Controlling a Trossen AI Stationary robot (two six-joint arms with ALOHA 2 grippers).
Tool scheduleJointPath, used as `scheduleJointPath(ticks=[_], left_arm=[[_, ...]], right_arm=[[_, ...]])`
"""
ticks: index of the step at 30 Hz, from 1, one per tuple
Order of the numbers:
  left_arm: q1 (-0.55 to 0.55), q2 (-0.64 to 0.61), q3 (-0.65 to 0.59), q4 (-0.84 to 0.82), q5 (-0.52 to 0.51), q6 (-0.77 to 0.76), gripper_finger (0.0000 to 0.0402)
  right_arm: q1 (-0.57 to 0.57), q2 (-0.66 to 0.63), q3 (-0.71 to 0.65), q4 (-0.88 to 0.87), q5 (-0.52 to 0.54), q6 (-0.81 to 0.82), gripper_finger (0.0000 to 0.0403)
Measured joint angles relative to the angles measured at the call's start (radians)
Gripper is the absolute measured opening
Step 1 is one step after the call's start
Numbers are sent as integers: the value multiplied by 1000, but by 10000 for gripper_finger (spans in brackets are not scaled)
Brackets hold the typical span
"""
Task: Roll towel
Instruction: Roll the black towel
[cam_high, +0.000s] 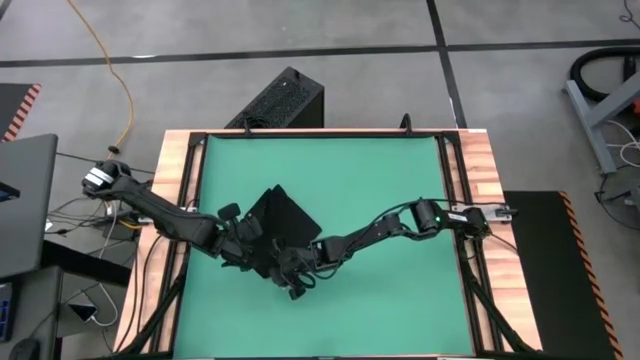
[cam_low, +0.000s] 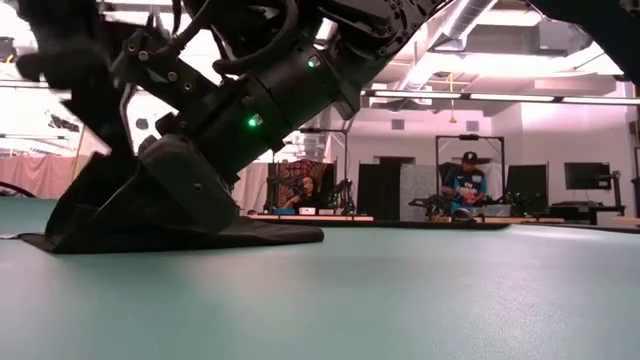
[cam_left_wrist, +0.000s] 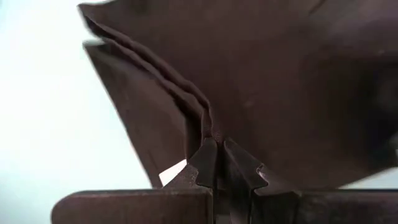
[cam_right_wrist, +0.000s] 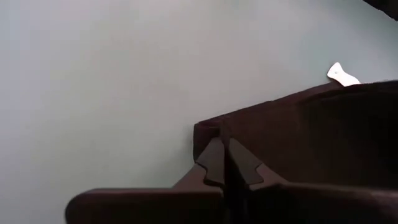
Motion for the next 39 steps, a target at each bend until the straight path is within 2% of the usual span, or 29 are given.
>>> scheduleJointPath(ticks=[5,14,21,27,30,34,39], left_arm=[[-71,0,109,-87,-11,-79,0],[-196,10,114,-160,-43,-294,0],[-246,9,4,-82,-71,-428,0],[-273,10,-115,44,-27,-545,0],[-291,10,-165,80,-10,-611,0],[-309,10,-195,89,11,-674,0],[-311,9,-195,113,17,-680,0]], right_arm=[[8,0,0,-15,28,-1,11],[79,-15,0,-34,128,-87,9],[110,-22,0,-54,175,-90,9],[127,-28,0,-76,182,-115,9],[137,-53,0,-86,226,-145,8],[163,-89,1,-101,319,-223,8],[191,-116,1,-134,327,-240,8]])
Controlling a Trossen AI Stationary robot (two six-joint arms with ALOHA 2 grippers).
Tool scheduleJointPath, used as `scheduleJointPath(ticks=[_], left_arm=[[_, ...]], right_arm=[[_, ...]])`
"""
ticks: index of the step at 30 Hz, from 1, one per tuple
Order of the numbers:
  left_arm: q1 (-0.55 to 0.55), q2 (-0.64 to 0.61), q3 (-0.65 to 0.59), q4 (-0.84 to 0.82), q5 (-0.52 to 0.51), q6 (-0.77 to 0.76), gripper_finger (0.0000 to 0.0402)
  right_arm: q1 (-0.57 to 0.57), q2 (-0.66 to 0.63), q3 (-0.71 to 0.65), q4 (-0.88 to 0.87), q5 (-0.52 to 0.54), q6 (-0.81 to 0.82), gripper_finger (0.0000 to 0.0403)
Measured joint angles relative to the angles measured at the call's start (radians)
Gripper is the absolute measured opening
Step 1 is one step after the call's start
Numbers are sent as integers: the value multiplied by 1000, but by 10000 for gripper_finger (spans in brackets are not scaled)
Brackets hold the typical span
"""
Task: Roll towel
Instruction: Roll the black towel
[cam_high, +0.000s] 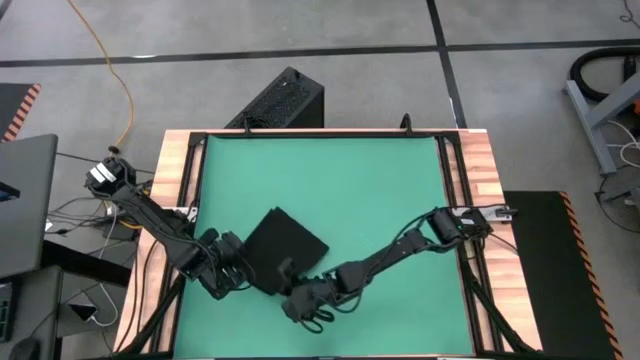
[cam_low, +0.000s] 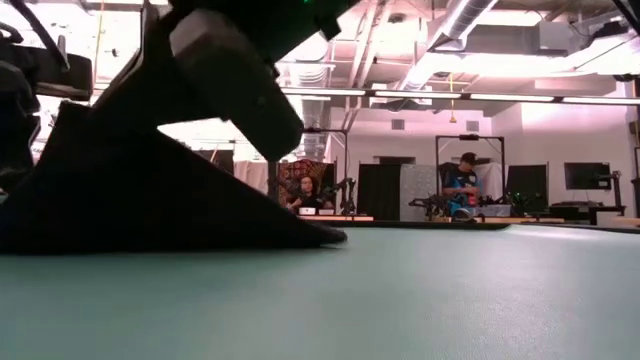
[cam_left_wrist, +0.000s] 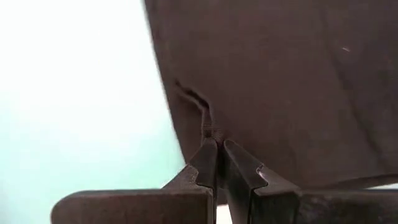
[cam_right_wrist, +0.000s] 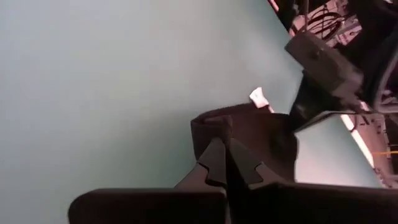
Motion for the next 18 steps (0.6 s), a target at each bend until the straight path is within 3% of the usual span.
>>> scheduleJointPath(ticks=[8,14,18], left_arm=[[-12,0,92,2,22,30,0],[-13,-2,152,0,25,115,0],[-13,-2,157,-3,4,93,0]], right_arm=[[20,-24,-2,-23,193,-82,8],[13,-86,-1,-30,218,-99,8],[-1,-137,0,-64,217,-78,8]])
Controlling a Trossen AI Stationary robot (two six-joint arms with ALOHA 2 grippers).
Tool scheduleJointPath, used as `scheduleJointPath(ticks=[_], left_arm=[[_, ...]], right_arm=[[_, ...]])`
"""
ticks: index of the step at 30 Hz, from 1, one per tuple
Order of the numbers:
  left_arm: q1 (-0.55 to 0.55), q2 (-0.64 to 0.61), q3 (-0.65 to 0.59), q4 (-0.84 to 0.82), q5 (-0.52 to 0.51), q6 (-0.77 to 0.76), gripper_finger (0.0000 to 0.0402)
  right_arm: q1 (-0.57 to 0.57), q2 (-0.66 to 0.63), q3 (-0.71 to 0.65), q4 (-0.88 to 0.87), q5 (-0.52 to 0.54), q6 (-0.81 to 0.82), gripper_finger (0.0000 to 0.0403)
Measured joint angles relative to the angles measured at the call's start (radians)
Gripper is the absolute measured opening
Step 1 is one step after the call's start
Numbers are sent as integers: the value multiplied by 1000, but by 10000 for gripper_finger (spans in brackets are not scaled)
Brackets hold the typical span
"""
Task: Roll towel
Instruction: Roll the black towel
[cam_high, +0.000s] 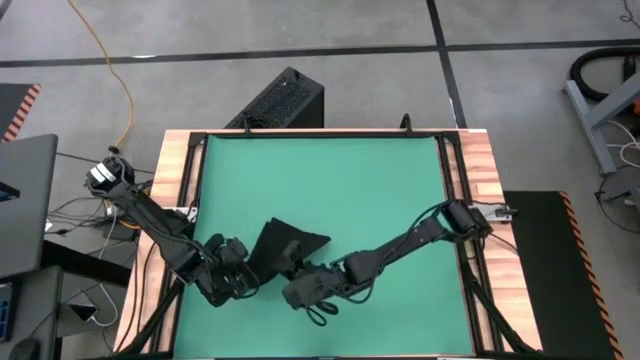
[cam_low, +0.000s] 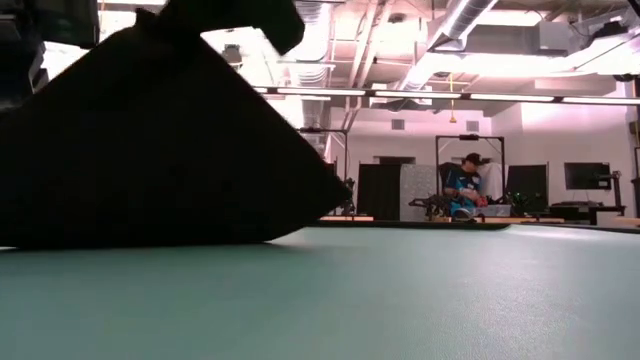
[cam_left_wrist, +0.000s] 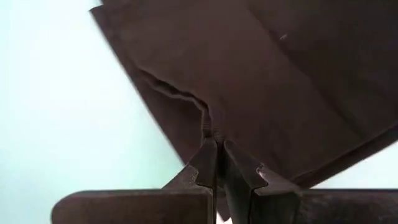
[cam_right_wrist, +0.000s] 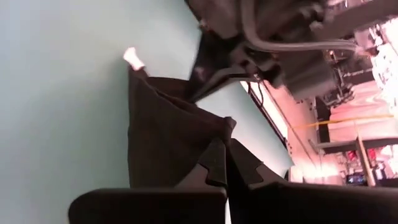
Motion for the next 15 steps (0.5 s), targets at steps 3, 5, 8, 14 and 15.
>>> scheduleJointPath(ticks=[3,5,8,14,15], left_arm=[[0,0,0,-7,22,-23,3],[-9,0,0,3,62,-23,9],[-28,0,0,36,133,-40,19],[-59,0,0,100,216,-74,23],[-61,0,0,104,214,-74,23]], right_arm=[[-10,-15,0,-40,0,34,8],[-13,-15,0,-54,0,43,8],[-17,-14,0,-69,0,44,8],[-23,-10,0,-91,-3,54,8],[-23,-10,0,-86,-3,47,8]])
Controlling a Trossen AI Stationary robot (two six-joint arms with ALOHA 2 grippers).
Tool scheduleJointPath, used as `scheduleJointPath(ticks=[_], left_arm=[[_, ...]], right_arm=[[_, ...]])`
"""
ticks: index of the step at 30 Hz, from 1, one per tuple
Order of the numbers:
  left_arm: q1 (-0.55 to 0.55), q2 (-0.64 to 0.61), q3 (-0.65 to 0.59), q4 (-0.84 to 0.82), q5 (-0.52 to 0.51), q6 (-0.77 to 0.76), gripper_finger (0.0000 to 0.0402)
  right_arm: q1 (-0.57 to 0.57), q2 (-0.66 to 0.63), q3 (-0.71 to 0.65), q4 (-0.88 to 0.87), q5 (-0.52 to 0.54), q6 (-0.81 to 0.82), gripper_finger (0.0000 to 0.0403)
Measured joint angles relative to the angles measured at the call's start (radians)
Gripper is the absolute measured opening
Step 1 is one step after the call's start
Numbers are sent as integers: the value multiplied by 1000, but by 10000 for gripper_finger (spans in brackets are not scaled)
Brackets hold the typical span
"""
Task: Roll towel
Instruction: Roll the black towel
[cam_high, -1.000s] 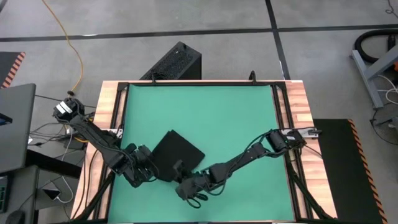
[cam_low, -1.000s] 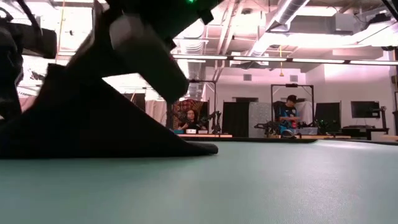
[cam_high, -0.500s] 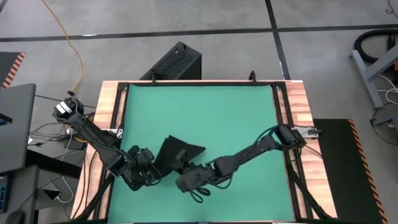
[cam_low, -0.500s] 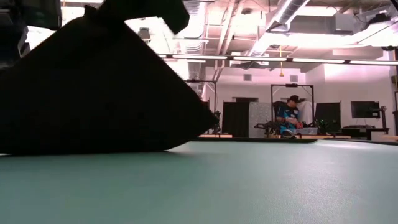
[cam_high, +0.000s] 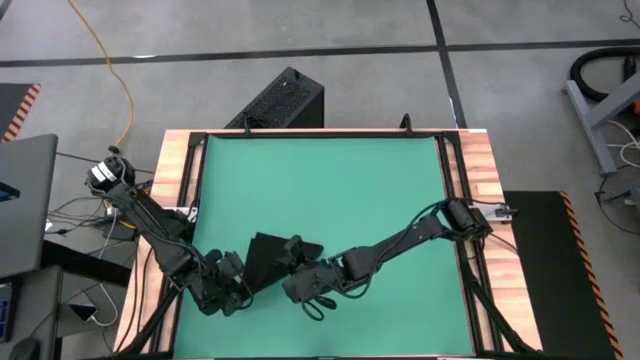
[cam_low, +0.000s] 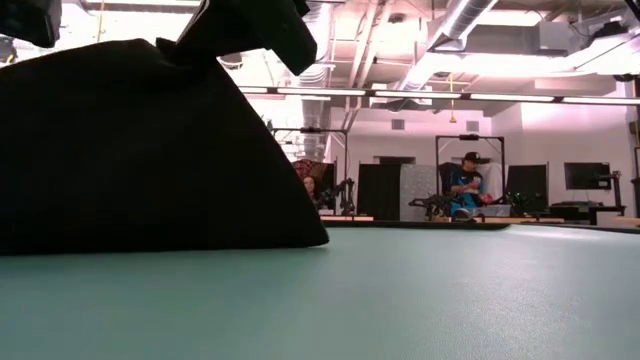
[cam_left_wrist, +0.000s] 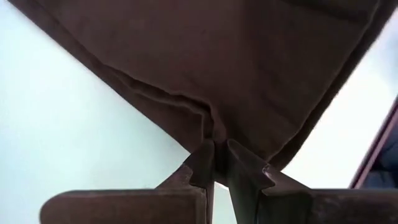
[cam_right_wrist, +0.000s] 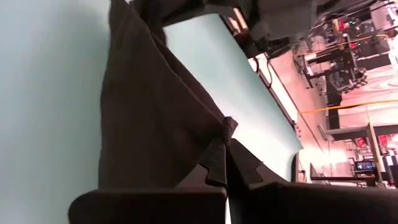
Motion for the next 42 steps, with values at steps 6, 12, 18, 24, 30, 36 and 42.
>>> scheduleJointPath(ticks=[6,12,18,24,30,36,42], left_arm=[[-1,-7,0,0,-95,-1,20],[-26,-74,0,-1,-175,13,20],[-70,-112,0,6,-161,-14,27],[-84,-112,0,59,-83,-43,27],[-104,-112,0,46,-89,-21,30],[-145,-112,0,-99,-91,-103,33],[-160,-113,0,-167,-80,-143,33]], right_arm=[[0,0,0,29,1,-52,8],[-2,0,0,23,34,-53,8],[-24,-3,0,19,33,-61,8],[-60,-3,0,18,33,-71,8],[-64,-4,0,-2,50,-71,8],[-93,-16,0,-37,75,-71,8],[-171,-61,0,-86,118,-104,8]])
